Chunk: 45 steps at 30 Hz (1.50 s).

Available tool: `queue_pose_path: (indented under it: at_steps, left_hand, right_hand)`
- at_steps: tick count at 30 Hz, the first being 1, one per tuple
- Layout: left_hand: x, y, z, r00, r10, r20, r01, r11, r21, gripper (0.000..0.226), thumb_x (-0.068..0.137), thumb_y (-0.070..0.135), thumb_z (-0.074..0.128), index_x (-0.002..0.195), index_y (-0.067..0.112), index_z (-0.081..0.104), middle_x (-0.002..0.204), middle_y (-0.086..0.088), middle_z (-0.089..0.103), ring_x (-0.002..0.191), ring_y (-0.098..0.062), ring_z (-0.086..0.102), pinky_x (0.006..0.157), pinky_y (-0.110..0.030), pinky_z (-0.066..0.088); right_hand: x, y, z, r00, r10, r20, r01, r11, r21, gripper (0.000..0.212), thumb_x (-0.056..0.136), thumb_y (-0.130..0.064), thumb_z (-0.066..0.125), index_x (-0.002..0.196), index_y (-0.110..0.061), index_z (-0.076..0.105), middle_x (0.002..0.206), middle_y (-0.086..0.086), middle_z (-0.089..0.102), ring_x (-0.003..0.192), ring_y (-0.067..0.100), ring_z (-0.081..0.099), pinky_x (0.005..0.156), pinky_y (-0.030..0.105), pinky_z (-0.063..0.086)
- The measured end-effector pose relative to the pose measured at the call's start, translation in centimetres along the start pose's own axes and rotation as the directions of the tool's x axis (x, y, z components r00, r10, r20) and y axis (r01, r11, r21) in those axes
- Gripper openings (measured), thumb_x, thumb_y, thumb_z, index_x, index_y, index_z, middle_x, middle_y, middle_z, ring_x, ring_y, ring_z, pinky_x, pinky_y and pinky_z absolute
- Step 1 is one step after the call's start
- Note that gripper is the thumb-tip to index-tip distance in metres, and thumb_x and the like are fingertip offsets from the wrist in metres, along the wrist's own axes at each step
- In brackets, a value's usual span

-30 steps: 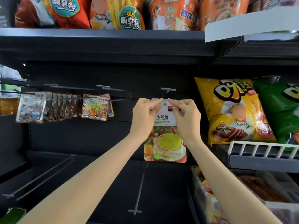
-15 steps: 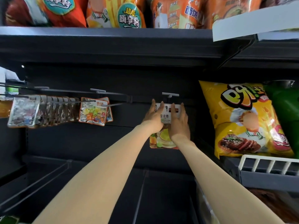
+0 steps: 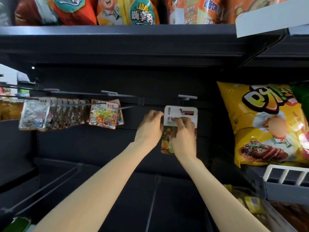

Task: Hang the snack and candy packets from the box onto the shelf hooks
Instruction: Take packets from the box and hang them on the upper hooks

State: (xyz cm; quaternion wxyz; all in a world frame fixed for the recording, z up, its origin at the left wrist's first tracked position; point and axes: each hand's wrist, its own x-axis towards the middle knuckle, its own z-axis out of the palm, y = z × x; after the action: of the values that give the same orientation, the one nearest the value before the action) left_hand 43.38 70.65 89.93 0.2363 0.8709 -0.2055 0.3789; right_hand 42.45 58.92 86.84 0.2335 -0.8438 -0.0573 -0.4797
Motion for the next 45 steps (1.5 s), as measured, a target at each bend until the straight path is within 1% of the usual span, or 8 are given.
queue_pose_path:
  at_steps: [5, 13, 23, 28, 33, 36, 39, 45]
  left_hand:
    - [-5.6, -5.2, -5.8, 0.986, 0.006, -0.168, 0.007, 0.997, 0.077, 0.024, 0.093, 0.015, 0.053, 0.115, 0.013, 0.062, 0.100, -0.004, 0.069, 0.088, -0.019, 0.065, 0.080, -0.038, 0.051]
    - [-18.5, -19.5, -16.8, 0.926, -0.324, -0.191, 0.352, 0.927, 0.131, 0.016, 0.093, 0.023, 0.056, 0.102, 0.018, 0.067, 0.088, 0.003, 0.069, 0.078, -0.013, 0.062, 0.071, -0.032, 0.052]
    - [-39.5, -42.4, -31.6, 0.610, -0.775, -0.165, 0.792, 0.602, 0.096, 0.013, 0.094, 0.020, 0.052, 0.092, 0.020, 0.065, 0.086, -0.005, 0.070, 0.082, -0.026, 0.065, 0.076, -0.041, 0.053]
    - [-48.9, -49.8, -37.1, 0.356, -0.920, -0.166, 0.924, 0.320, 0.210, 0.017, 0.091, 0.015, 0.052, 0.096, 0.011, 0.068, 0.096, -0.014, 0.068, 0.094, -0.032, 0.062, 0.081, -0.038, 0.049]
    - [-55.9, -55.6, -40.3, 0.230, -0.962, -0.148, 0.927, 0.170, 0.334, 0.024, 0.091, 0.022, 0.043, 0.082, 0.007, 0.059, 0.084, -0.015, 0.063, 0.086, -0.035, 0.060, 0.071, -0.040, 0.049]
    - [-58.7, -58.7, -40.7, 0.192, -0.975, -0.111, 0.864, 0.114, 0.491, 0.028, 0.091, 0.021, 0.045, 0.114, 0.011, 0.057, 0.114, -0.012, 0.058, 0.109, -0.034, 0.053, 0.084, -0.042, 0.046]
    - [-60.1, -61.0, -41.2, 0.148, -0.988, -0.054, 0.748, 0.076, 0.659, 0.056, 0.089, 0.032, 0.056, 0.139, 0.016, 0.038, 0.149, -0.010, 0.031, 0.137, -0.029, 0.027, 0.106, -0.044, 0.029]
    - [-62.2, -63.9, -42.0, 0.099, -0.989, 0.112, 0.634, 0.149, 0.759, 0.097, 0.074, 0.059, 0.066, 0.149, 0.029, 0.014, 0.159, -0.004, -0.007, 0.146, -0.025, -0.009, 0.113, -0.056, 0.004]
  right_hand:
    - [-2.4, -6.5, 1.7, 0.984, -0.141, 0.109, 0.107, 0.957, 0.271, 0.026, 0.091, -0.007, 0.051, 0.116, -0.013, 0.057, 0.110, 0.002, 0.059, 0.104, 0.018, 0.054, 0.084, 0.033, 0.048]
    - [-10.3, -22.9, 9.6, 0.872, -0.341, 0.351, 0.113, 0.839, 0.533, 0.022, 0.096, -0.012, 0.046, 0.111, -0.016, 0.061, 0.107, -0.002, 0.060, 0.100, 0.013, 0.054, 0.084, 0.031, 0.048]
    - [-27.2, -47.1, 24.7, 0.507, -0.496, 0.705, 0.028, 0.826, 0.562, 0.027, 0.096, -0.015, 0.043, 0.114, -0.014, 0.062, 0.113, 0.007, 0.060, 0.107, 0.023, 0.056, 0.089, 0.040, 0.048]
    - [-35.0, -56.5, 31.1, 0.308, -0.546, 0.779, 0.021, 0.823, 0.568, 0.025, 0.093, -0.014, 0.044, 0.106, -0.010, 0.065, 0.111, 0.010, 0.064, 0.106, 0.028, 0.058, 0.084, 0.038, 0.048]
    - [-40.5, -62.9, 36.7, 0.127, -0.613, 0.780, 0.068, 0.790, 0.610, 0.031, 0.092, -0.010, 0.043, 0.116, -0.007, 0.063, 0.119, 0.014, 0.061, 0.110, 0.032, 0.055, 0.084, 0.038, 0.047]
    - [-42.5, -65.4, 40.8, 0.032, -0.603, 0.797, 0.098, 0.796, 0.598, 0.034, 0.092, -0.010, 0.045, 0.123, -0.012, 0.058, 0.126, 0.013, 0.057, 0.106, 0.033, 0.057, 0.080, 0.037, 0.047]
    - [-43.9, -67.2, 44.4, -0.070, -0.581, 0.811, 0.113, 0.803, 0.585, 0.041, 0.092, -0.010, 0.048, 0.133, -0.010, 0.049, 0.132, 0.015, 0.052, 0.116, 0.033, 0.052, 0.089, 0.040, 0.048]
    - [-47.1, -70.1, 48.6, -0.278, -0.604, 0.747, 0.043, 0.769, 0.638, 0.084, 0.088, -0.029, 0.066, 0.152, -0.019, 0.013, 0.158, 0.007, 0.017, 0.143, 0.026, 0.021, 0.111, 0.039, 0.028]
